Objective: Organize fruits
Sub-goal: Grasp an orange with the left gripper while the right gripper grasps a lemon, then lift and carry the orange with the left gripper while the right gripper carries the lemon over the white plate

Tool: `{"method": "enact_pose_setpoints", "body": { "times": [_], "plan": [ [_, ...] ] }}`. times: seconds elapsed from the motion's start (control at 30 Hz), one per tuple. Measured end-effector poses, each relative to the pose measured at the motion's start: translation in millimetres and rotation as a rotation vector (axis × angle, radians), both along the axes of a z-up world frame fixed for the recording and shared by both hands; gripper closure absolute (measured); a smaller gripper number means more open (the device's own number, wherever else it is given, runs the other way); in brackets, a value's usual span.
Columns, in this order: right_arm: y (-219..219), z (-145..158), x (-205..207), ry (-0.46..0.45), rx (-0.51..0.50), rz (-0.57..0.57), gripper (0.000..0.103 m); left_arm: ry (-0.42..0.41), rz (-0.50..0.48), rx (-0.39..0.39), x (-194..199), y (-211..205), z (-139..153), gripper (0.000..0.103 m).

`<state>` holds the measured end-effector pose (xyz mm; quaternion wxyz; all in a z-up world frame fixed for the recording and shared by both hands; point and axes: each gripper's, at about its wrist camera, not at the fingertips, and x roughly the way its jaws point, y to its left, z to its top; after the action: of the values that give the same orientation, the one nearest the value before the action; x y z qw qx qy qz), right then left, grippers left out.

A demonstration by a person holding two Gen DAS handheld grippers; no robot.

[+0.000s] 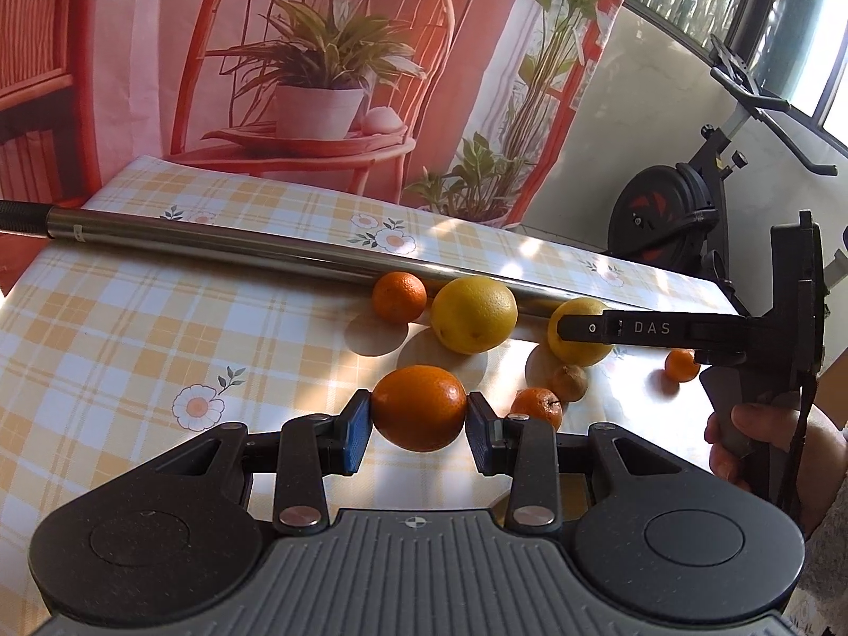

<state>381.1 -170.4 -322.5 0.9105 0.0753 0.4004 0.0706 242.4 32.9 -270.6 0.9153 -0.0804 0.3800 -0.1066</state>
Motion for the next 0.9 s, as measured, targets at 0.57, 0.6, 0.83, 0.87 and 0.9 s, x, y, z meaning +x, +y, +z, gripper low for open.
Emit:
{"method": "enact_pose_setpoints", "body": {
  "times": [0.57,0.6,0.83,0.87,0.9],
  "plan": [
    [-11,-9,0,0.038,0.139,-0.065,0.047,-0.007,-0.008,0.020,-10,-2,6,0.063],
    [-11,-6,-3,0.031,0.137,-0.066,0.048,-0.009,-0.008,0.022,-11,-2,7,0.063],
    [-20,16,-32,-0.029,0.226,-0.097,0.049,-0.032,-0.022,0.028,-21,-5,14,0.063],
    [-20,19,-37,-0.039,0.229,-0.095,0.049,-0.035,-0.024,0.029,-23,-5,15,0.063],
    [-19,23,-42,-0.051,0.231,-0.091,0.049,-0.038,-0.026,0.029,-24,-5,16,0.063]
  ]
}}
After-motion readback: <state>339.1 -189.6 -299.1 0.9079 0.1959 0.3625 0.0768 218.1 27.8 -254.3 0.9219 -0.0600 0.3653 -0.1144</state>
